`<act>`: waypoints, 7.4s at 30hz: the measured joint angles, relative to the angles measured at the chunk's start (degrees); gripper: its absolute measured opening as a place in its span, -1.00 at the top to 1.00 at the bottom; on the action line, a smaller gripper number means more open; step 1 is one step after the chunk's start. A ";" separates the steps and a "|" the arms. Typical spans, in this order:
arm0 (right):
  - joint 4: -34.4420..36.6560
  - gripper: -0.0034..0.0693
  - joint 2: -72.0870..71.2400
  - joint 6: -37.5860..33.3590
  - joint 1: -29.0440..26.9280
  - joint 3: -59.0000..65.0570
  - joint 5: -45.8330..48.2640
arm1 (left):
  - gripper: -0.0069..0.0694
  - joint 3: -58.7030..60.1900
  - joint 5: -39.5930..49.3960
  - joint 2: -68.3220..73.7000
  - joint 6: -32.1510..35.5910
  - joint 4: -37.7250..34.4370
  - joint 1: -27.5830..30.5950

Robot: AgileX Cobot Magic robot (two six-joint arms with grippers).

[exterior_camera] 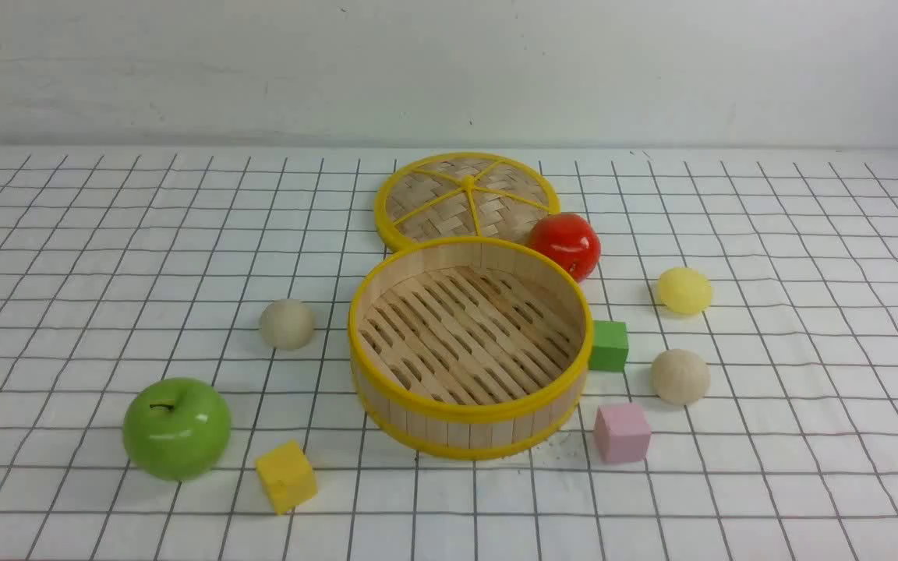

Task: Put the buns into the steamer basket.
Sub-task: Use the left arm to grab a steamed stuffed bun, then use the left arm to put the steamed stuffed bun into the steamer, then use the right arm to grab a steamed stuffed bun

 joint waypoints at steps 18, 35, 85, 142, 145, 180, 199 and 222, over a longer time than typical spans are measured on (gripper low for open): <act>0.00 0.25 0.00 0.00 0.00 0.00 0.00 | 0.19 0.00 0.00 0.00 0.00 0.00 0.00; 0.00 0.25 0.00 0.00 0.00 0.00 0.00 | 0.19 0.00 -0.64 0.00 0.00 0.00 0.00; 0.00 0.25 0.00 0.00 0.00 0.00 0.00 | 0.19 -37.88 -2.97 51.56 -2.71 -8.90 0.00; 0.00 0.25 0.00 0.00 0.00 0.00 0.00 | 0.28 -101.96 23.42 126.13 4.67 -7.38 -11.10; 0.00 0.25 0.00 0.00 0.00 0.00 0.00 | 0.53 -101.96 23.42 126.12 5.71 -7.84 -11.10; 0.00 0.25 0.00 0.00 0.00 0.00 0.00 | 0.74 -101.78 27.86 122.20 20.39 -28.23 -24.03; 0.00 0.25 0.00 0.00 0.00 0.00 0.00 | -0.82 -101.78 30.15 115.01 17.76 -26.22 -24.15; 0.00 0.25 0.00 0.00 0.00 0.00 0.00 | 0.56 -93.35 48.58 63.50 14.76 -16.74 -24.15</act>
